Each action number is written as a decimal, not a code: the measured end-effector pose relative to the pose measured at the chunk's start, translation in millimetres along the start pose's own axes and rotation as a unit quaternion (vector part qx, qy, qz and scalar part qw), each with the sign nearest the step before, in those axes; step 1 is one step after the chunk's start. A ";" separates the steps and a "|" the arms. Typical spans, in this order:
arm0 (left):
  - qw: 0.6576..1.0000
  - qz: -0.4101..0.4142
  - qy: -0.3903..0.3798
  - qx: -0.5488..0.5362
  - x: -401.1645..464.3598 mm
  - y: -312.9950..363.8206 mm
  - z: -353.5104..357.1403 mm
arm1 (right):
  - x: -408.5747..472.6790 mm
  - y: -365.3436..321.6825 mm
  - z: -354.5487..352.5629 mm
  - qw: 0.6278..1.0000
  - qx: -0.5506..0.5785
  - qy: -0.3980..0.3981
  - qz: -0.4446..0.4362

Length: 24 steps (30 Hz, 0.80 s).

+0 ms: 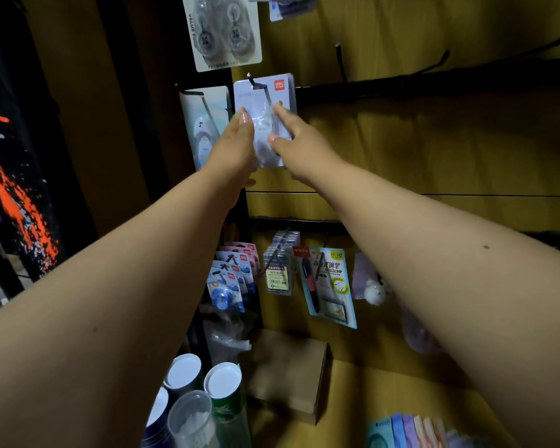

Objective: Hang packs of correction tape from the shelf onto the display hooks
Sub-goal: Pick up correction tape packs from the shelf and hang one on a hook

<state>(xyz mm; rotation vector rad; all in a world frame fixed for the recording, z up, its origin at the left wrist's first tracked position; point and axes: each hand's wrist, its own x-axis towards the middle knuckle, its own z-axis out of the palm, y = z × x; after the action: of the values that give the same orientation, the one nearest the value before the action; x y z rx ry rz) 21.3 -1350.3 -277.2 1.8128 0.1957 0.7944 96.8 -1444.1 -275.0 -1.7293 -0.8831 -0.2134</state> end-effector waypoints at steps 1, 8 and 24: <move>1.000 0.004 -0.011 0.002 -2.4 -1.5 0.0 | -0.8 1.4 -0.8 1.000 -0.007 -0.002 -0.001; 0.999 0.010 -0.015 0.043 -17.8 -11.5 -2.4 | -20.7 17.8 -9.3 0.998 -0.054 -0.035 -0.006; 0.983 -0.088 -0.070 0.146 -146.3 -102.3 18.8 | -159.8 76.6 -16.1 0.983 -0.174 -0.017 0.050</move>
<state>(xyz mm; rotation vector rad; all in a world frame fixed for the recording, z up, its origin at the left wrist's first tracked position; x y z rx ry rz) -54.4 -1396.7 -433.1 2.0859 0.3919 0.5313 39.0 -1537.2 -415.2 -2.1015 -0.8156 -0.2843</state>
